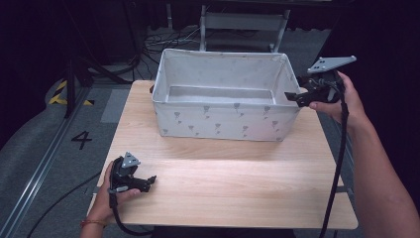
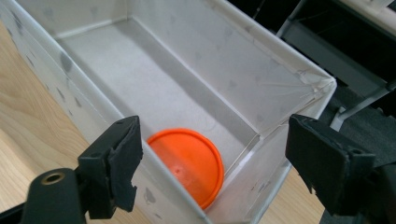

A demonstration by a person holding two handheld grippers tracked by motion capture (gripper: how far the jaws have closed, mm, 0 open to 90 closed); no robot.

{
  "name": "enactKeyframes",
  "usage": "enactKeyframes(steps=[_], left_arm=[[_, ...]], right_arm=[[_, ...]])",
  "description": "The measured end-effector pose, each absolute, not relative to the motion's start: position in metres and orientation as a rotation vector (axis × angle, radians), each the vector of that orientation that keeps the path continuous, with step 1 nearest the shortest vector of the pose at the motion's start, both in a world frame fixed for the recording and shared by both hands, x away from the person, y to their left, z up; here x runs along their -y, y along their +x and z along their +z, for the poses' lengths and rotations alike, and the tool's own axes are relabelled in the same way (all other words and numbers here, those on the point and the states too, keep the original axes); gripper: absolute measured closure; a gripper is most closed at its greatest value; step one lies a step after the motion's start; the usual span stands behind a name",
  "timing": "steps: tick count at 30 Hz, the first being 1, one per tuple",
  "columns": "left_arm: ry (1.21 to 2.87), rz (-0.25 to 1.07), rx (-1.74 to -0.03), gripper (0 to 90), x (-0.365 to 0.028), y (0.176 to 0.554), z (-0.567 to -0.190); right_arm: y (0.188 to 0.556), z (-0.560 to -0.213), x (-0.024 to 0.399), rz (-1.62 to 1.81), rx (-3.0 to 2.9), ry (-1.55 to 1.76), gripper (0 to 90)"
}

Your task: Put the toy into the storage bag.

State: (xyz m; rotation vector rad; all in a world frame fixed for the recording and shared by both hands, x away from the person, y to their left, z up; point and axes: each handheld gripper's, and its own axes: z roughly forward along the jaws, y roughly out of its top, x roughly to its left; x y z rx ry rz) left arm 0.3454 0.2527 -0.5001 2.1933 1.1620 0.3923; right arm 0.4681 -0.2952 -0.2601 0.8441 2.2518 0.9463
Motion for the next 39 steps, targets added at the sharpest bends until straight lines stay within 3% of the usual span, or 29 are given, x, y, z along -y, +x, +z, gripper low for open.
enactKeyframes(steps=[16, 39], left_arm=[[2.193, 0.393, -1.162, 0.6, -0.253, 0.345, -0.500], [2.193, 0.392, -1.162, 0.5, -0.253, 0.345, -0.500]], right_arm=[[0.411, -0.277, 0.308, 0.964, -2.224, 0.774, 16.6], [0.386, -0.326, 0.312, 0.895, -2.255, 0.782, 16.2]])
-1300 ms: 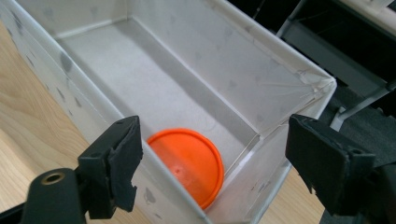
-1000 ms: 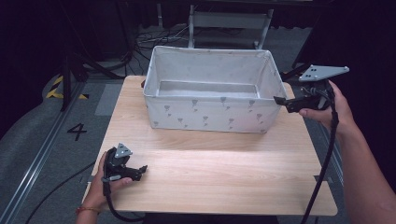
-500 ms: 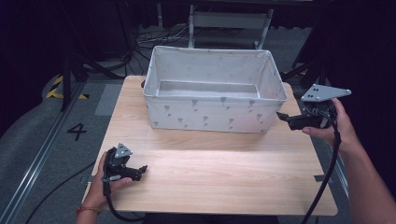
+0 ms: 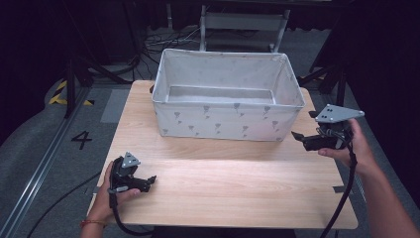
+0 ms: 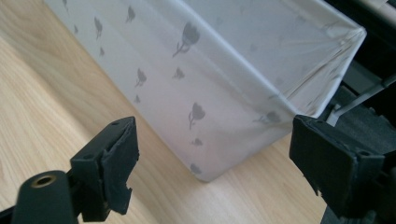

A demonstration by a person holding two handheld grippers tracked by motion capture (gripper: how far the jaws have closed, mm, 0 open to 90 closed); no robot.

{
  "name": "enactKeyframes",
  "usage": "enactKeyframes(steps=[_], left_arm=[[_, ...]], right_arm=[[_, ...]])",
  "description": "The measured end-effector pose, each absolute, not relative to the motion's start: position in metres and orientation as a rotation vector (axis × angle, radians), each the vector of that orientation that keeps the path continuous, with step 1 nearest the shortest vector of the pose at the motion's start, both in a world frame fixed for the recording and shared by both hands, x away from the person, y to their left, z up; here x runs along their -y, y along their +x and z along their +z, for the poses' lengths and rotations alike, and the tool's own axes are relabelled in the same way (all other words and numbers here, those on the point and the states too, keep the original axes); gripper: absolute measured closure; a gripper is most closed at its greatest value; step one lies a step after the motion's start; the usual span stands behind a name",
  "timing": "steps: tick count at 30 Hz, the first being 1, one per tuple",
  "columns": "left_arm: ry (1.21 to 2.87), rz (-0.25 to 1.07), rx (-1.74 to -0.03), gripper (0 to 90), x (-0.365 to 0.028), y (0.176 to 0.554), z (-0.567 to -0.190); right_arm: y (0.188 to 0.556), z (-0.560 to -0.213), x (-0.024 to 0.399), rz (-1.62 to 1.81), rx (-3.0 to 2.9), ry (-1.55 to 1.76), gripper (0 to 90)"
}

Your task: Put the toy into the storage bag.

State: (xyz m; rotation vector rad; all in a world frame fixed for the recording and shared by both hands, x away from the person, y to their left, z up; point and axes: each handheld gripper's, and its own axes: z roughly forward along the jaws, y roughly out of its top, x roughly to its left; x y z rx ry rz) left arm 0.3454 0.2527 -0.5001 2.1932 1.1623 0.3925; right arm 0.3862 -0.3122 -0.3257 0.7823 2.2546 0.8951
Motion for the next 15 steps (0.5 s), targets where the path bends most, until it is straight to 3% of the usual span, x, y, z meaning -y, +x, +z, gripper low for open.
enactKeyframes(steps=[15], left_arm=[[2.193, 0.392, -1.162, 0.6, -0.253, 0.345, -0.500]], right_arm=[[0.388, -0.365, 0.318, 0.830, -2.301, 0.846, 17.3]])
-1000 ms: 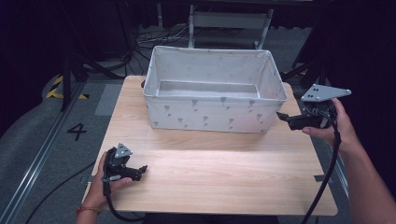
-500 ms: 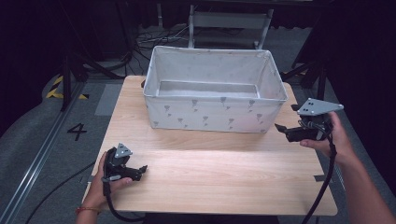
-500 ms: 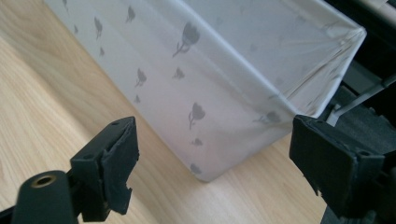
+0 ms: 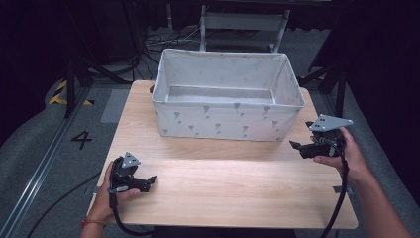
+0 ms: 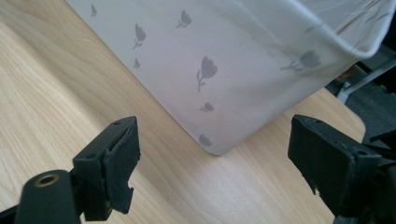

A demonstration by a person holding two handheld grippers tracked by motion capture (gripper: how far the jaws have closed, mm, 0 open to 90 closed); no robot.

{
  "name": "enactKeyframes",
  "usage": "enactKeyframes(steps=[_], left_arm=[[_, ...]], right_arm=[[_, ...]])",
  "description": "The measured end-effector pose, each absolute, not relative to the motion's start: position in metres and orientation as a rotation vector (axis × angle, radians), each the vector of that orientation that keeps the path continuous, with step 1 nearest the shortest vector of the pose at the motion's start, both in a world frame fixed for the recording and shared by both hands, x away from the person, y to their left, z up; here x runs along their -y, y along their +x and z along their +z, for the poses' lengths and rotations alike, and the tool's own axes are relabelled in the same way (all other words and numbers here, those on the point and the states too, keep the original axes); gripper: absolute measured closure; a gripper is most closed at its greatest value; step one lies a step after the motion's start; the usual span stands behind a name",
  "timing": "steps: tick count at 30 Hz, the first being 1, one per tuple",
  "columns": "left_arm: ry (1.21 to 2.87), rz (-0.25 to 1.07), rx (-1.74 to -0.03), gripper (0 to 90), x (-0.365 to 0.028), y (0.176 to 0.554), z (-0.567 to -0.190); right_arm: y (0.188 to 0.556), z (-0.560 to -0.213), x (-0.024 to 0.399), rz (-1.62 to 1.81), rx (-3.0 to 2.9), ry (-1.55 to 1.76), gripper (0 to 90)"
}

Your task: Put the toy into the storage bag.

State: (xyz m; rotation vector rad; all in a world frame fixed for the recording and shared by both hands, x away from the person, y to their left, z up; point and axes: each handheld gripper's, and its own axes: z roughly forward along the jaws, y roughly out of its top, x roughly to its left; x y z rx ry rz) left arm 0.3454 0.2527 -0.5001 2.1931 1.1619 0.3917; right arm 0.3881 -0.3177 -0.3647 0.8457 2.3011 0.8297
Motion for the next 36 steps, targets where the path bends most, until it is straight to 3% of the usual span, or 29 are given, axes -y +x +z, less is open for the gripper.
enactKeyframes(steps=[36], left_arm=[[2.193, 0.394, -1.161, 0.5, -0.253, 0.346, -0.500]], right_arm=[[0.373, -0.426, 0.340, 0.830, -2.379, 0.904, 16.7]])
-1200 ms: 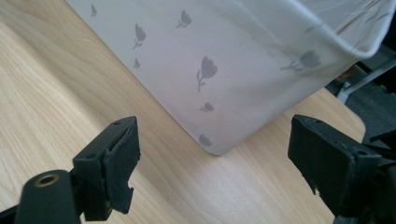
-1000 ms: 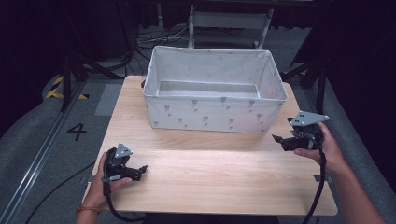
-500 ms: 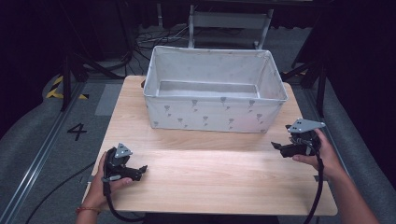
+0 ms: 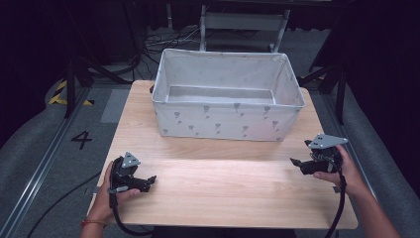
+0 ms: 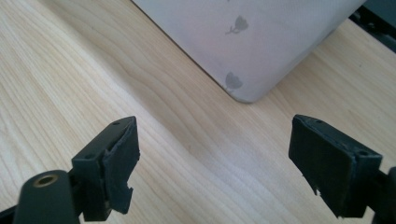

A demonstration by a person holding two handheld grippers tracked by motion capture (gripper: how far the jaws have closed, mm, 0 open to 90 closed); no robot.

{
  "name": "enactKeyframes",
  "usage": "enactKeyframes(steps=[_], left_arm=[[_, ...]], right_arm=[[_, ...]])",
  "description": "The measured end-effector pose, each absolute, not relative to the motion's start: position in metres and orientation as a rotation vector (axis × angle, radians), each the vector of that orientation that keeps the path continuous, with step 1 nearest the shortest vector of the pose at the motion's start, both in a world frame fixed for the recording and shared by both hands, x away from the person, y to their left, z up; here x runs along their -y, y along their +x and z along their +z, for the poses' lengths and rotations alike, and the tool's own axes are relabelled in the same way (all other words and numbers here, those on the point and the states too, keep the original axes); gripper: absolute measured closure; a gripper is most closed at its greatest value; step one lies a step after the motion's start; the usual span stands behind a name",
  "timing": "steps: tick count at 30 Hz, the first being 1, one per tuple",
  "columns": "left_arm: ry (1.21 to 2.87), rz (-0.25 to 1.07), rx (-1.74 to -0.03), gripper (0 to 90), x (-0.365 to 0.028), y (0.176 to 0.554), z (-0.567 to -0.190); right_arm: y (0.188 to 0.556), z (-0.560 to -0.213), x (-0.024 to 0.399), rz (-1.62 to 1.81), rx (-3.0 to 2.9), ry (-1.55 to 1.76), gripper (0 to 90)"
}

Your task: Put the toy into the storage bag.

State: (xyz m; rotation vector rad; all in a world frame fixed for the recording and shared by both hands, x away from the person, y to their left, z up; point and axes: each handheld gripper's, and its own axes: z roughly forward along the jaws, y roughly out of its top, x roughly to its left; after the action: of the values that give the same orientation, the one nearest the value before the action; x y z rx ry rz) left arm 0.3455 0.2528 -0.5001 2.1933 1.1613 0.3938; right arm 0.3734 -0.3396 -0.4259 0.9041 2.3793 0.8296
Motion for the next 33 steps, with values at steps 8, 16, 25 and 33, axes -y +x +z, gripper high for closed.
enactKeyframes(steps=[8, 16, 25, 33], left_arm=[[2.193, 0.393, -1.162, 0.5, -0.253, 0.345, -0.500], [2.192, 0.397, -1.163, 0.5, -0.253, 0.345, -0.500], [2.193, 0.399, -1.163, 0.5, -0.253, 0.345, -0.500], [2.192, 0.398, -1.164, 0.5, -0.253, 0.345, -0.500]], right_arm=[[0.366, -0.437, 0.350, 0.846, -2.402, 0.928, 17.0], [0.355, -0.450, 0.361, 0.843, -2.411, 0.937, 17.9], [0.343, -0.474, 0.376, 0.892, -2.438, 0.994, 18.3], [0.335, -0.502, 0.386, 0.996, -2.432, 1.071, 17.4]])
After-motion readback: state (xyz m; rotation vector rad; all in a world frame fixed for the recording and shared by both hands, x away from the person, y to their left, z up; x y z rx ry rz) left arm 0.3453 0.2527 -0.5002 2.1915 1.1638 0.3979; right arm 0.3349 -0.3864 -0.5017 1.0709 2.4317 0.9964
